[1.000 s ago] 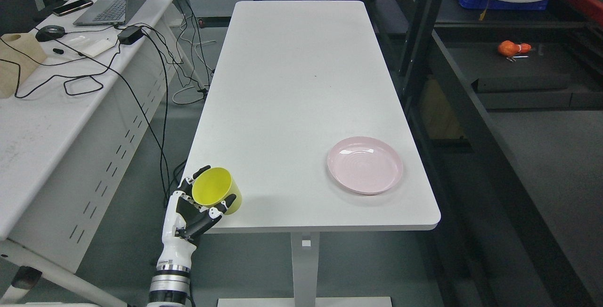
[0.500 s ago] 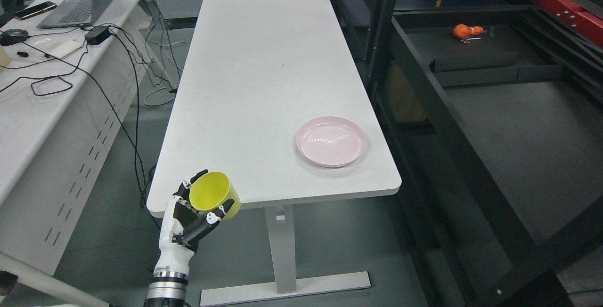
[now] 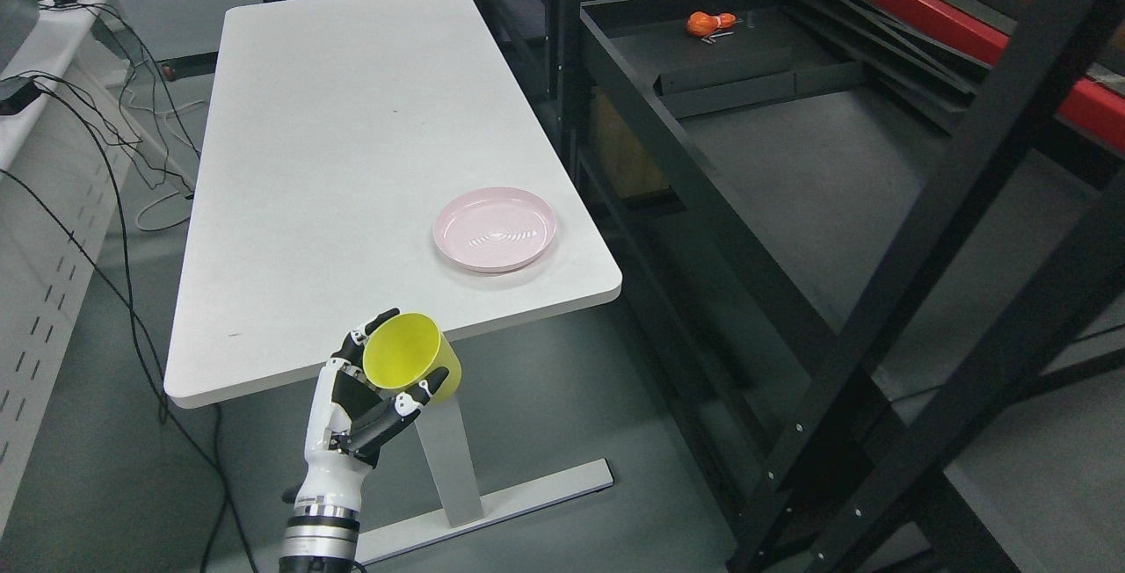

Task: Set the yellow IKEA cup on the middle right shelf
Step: 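Hold the cup in the left hand while turning toward the shelving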

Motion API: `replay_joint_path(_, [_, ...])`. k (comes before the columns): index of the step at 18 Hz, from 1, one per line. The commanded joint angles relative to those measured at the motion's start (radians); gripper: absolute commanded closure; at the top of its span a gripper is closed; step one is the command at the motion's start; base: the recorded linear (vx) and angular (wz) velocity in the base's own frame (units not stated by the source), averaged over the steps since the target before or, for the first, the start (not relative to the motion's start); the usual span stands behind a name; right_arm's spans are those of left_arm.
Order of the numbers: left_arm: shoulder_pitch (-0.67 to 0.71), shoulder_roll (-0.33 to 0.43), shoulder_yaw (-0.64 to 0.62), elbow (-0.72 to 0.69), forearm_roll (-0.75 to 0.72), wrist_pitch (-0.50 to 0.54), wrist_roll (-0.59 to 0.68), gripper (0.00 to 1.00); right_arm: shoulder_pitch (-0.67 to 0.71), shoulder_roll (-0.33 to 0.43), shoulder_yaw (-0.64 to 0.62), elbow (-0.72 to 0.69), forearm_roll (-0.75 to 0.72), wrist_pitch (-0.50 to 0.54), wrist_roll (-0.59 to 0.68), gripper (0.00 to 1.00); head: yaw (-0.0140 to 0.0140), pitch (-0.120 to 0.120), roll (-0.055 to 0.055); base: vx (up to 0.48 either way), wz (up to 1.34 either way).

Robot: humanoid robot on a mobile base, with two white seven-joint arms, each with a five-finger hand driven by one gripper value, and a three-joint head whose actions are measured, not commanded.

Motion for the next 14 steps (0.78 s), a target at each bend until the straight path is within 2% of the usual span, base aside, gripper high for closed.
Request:
replay_joint_path(1, [0.016,0.017,-0.017,-0.026,0.0,-0.002,0.002,1.0,0.006,-0.017,0.0,0.0,0.0,-0.001,-0.001,0.01,0.0,0.0,0.0,-0.183,-0.31])
replay_joint_path(14, [0.018,0.017,-0.058,-0.028,0.0,-0.002,0.002,1.0,0.006,-0.017,0.0,0.0,0.0,-0.001,-0.001,0.01,0.0,0.0,0.0,-0.181,-0.36])
